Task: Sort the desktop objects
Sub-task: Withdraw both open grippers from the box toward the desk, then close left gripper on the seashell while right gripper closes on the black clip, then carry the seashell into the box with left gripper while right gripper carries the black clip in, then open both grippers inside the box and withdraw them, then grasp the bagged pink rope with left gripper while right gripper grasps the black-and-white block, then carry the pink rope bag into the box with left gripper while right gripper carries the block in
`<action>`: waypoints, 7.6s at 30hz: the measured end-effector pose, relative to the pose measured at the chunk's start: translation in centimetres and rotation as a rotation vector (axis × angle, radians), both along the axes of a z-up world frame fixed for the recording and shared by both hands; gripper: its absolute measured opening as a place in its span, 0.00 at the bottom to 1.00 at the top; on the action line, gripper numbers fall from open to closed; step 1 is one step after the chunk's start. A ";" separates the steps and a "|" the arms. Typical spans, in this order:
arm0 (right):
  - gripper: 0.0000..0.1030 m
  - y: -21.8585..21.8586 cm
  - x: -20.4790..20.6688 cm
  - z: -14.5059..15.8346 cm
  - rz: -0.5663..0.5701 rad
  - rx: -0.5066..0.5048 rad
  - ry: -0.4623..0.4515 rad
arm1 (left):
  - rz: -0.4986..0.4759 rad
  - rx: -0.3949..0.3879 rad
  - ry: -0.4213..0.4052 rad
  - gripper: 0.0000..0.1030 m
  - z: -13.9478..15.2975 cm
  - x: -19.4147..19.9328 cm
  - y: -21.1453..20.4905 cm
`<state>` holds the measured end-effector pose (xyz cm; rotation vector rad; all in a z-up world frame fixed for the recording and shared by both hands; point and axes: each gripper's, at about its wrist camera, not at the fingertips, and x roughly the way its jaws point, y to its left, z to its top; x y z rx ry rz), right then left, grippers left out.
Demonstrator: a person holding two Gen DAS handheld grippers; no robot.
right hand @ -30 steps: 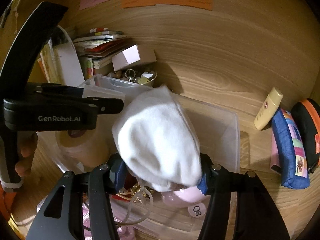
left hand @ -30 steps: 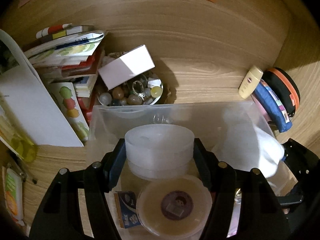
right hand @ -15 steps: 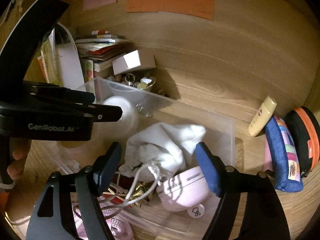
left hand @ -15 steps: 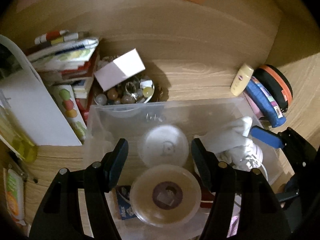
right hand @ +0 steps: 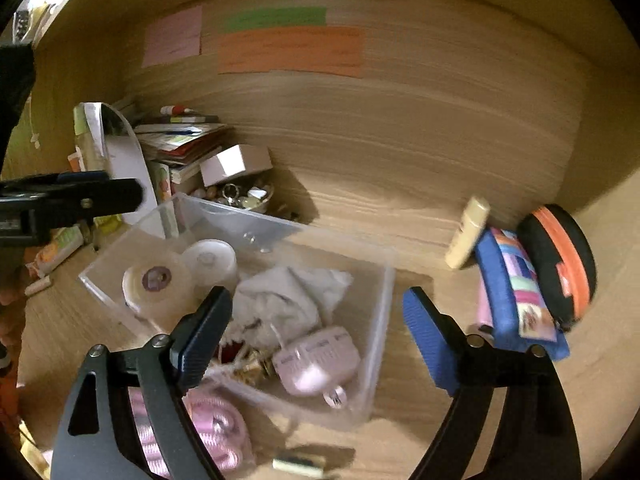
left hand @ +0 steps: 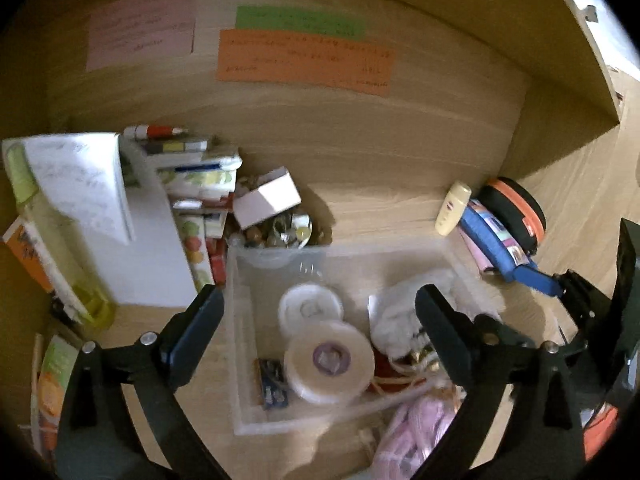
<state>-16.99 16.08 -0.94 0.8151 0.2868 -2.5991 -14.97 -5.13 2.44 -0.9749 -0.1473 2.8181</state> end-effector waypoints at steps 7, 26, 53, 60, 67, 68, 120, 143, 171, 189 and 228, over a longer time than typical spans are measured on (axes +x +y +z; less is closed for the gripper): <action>0.83 2.5 2.7 -0.5 -0.062 0.015 -0.003 | 0.044 -0.047 -0.029 0.95 -1.3 3.2 -1.6; 0.83 5.1 7.0 -5.5 -0.075 0.096 -0.152 | 0.075 -0.159 -0.228 0.95 -9.8 9.1 -3.5; 0.32 4.1 6.1 -8.5 0.019 0.108 -0.282 | 0.054 -0.164 -0.260 0.47 -11.0 9.9 -2.1; 0.18 4.3 5.9 -8.6 0.027 0.077 -0.286 | 0.047 -0.166 -0.253 0.39 -10.6 9.8 -2.1; 0.18 5.0 6.2 -8.0 0.009 0.037 -0.269 | 0.079 -0.123 -0.233 0.39 -10.0 10.1 -3.0; 0.18 5.2 6.3 -7.7 0.008 0.029 -0.263 | 0.082 -0.119 -0.227 0.39 -9.8 10.2 -3.0; 0.19 2.2 0.8 -2.8 0.088 -0.074 -0.157 | 0.015 -0.045 -0.064 0.39 -5.1 3.0 -1.0; 0.68 4.5 7.8 -0.8 -0.007 -0.024 -0.021 | 0.006 -0.024 -0.058 0.78 -4.0 9.4 0.2; 0.68 5.3 6.8 -6.8 0.023 0.018 -0.214 | -0.354 -0.106 -0.337 0.87 -8.7 6.0 8.2; 0.47 3.6 3.6 -8.5 0.070 -0.026 -0.328 | -0.395 -0.106 -0.386 0.87 -10.2 4.0 8.8; 0.33 4.7 6.4 -5.1 0.042 -0.064 -0.226 | -0.110 -0.084 -0.145 0.65 -6.4 8.9 3.8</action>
